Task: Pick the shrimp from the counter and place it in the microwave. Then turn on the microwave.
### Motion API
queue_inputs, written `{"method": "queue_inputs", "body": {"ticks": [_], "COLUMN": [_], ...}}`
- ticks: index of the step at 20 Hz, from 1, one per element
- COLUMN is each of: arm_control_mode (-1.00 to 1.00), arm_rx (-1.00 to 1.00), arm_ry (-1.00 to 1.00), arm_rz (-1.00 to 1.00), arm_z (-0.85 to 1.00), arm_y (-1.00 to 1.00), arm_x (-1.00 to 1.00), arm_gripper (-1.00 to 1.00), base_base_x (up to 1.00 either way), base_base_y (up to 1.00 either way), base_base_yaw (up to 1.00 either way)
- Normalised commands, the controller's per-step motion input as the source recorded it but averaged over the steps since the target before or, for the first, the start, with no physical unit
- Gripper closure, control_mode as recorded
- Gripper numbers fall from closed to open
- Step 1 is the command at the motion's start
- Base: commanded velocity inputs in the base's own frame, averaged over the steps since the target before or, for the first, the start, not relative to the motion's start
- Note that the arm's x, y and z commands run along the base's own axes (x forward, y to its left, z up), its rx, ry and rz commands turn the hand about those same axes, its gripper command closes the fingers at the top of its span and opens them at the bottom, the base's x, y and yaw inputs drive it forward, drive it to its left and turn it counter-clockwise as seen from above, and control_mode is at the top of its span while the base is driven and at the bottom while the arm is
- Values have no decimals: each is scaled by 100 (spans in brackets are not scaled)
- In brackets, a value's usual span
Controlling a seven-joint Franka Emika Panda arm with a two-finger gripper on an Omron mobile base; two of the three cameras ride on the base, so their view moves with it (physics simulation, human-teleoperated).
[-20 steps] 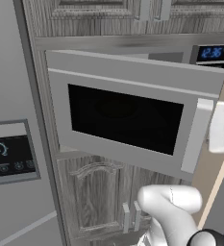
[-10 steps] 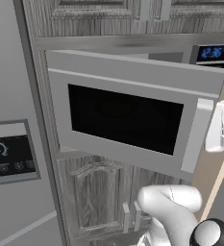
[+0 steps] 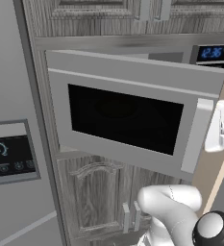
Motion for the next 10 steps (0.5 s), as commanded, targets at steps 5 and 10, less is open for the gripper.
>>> {"method": "queue_inputs", "body": {"ticks": [5, 10], "arm_control_mode": [-100, -100], "arm_rx": [2, 4], "arm_ry": [0, 0], "arm_rz": [5, 4], "arm_z": [0, 0], "arm_y": [14, 16], "arm_x": [-15, -11], "arm_gripper": [-100, -100], "base_base_x": [0, 0], "base_base_y": [0, 0], "base_base_yaw": [0, 0]}}
